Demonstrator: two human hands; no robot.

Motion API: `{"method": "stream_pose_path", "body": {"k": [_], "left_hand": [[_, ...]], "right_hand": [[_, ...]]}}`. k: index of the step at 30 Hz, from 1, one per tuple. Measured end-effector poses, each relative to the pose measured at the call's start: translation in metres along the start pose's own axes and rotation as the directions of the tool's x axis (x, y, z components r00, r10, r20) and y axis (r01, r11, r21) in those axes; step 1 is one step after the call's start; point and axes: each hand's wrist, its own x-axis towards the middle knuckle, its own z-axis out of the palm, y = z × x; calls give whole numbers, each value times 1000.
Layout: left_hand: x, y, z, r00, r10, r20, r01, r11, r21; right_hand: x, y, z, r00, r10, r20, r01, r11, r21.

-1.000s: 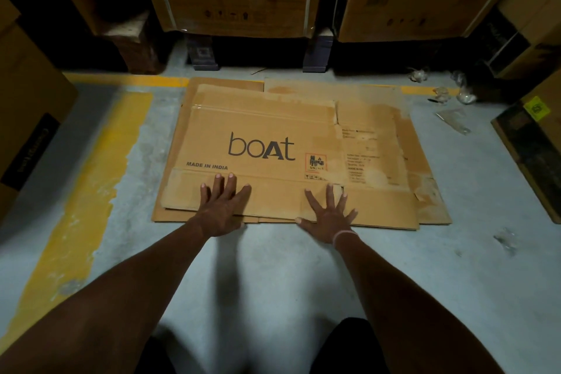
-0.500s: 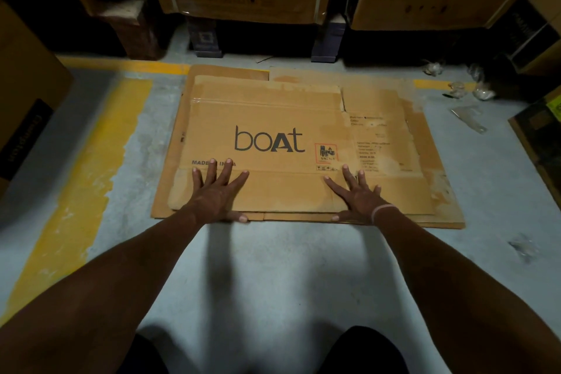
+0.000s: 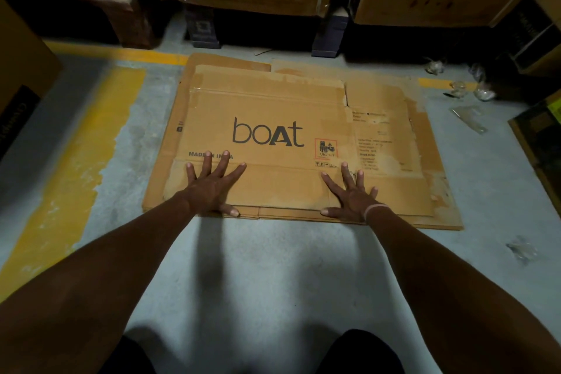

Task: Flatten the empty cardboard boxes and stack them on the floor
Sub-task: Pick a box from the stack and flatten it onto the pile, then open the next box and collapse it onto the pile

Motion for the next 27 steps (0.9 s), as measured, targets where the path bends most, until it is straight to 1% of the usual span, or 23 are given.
{"method": "stream_pose_path", "body": {"k": [4, 7, 9, 10, 12, 13, 15, 17, 21, 24, 27], "left_hand": [[-2, 6, -10, 998, -19, 60, 19, 1000, -1], [-10, 15, -30, 990, -49, 131, 51, 999, -18], [-22, 18, -42, 988, -17, 156, 17, 1000, 2], [-29, 17, -47, 990, 15, 140, -19, 999, 26], [-46, 10, -51, 997, 57, 53, -61, 995, 82], [-55, 3, -54, 998, 57, -7, -56, 993, 102], [-75, -15, -61, 990, 52, -131, -36, 992, 123], [-103, -35, -74, 966, 64, -249, -32, 991, 131], [-170, -69, -110, 879, 56, -473, 0, 993, 119], [-219, -91, -138, 806, 56, -590, 9, 994, 106], [-268, -115, -169, 742, 27, -670, 52, 994, 98]], "right_hand": [[-3, -5, -4, 999, 35, 9, -35, 999, -11], [-10, -19, -13, 995, 91, 41, -93, 995, 36], [-18, -33, -23, 991, 123, 52, -127, 990, 68], [-24, -42, -30, 992, 117, 47, -120, 991, 66], [-37, -62, -46, 998, 67, 13, -67, 997, 45], [-45, -73, -55, 999, 39, -22, -38, 999, 31], [-63, -97, -75, 992, -4, -123, 2, 1000, -9], [-80, -122, -95, 969, -46, -241, 36, 998, -48], [-121, -175, -141, 900, -120, -420, 103, 993, -62], [-153, -220, -178, 842, -174, -510, 140, 985, -104], [-184, -267, -217, 788, -225, -573, 172, 974, -146]]}}
